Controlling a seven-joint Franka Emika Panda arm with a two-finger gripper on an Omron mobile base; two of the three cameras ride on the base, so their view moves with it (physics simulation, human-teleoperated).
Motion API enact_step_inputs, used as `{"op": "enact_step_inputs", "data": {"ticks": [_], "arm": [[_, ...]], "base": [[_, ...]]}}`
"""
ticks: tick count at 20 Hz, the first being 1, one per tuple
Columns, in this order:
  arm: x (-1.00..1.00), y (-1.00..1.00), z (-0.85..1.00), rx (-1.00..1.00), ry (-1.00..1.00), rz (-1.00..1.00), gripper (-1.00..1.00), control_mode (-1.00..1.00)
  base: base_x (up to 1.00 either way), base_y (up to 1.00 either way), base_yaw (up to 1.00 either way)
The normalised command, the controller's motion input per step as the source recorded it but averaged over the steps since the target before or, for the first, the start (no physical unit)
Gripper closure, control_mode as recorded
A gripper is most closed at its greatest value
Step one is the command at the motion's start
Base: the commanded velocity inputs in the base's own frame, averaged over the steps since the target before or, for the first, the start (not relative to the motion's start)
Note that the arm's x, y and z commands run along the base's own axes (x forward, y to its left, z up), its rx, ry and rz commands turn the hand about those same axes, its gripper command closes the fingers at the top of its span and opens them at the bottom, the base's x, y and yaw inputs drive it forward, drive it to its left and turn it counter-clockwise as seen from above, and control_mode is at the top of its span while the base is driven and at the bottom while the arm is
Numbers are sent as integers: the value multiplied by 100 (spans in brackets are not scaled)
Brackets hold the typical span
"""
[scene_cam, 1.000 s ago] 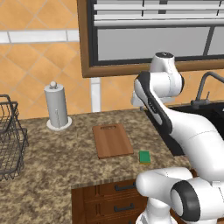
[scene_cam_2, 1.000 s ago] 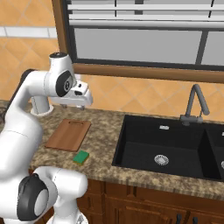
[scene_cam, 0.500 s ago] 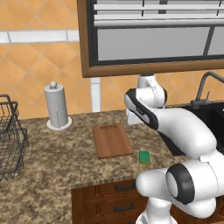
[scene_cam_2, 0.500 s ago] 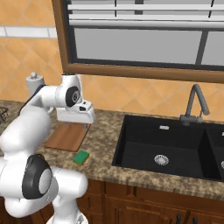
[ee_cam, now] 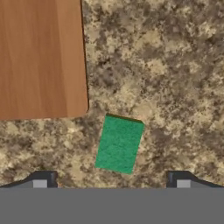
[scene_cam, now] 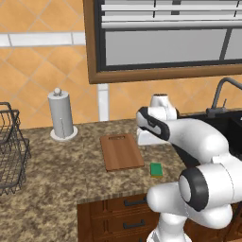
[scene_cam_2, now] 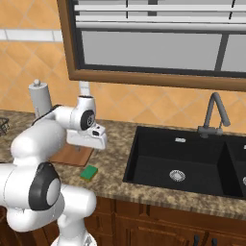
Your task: Pick up the sponge from the counter and clean the cutting board by briefly scrubbing or pressing down on the cutting board. Once finished, release the sponge.
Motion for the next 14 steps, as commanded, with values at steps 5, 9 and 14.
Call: {"op": "enact_step_inputs", "data": {"ticks": [5,9,14], "arm": [[0,0,-22,0,23,0,-100,-100],[0,0,-44,0,20,0,-100,-100],[0,0,-61,0,7,0,-100,-100]], "base": [[0,0,0],[0,0,0],[0,0,0]]}}
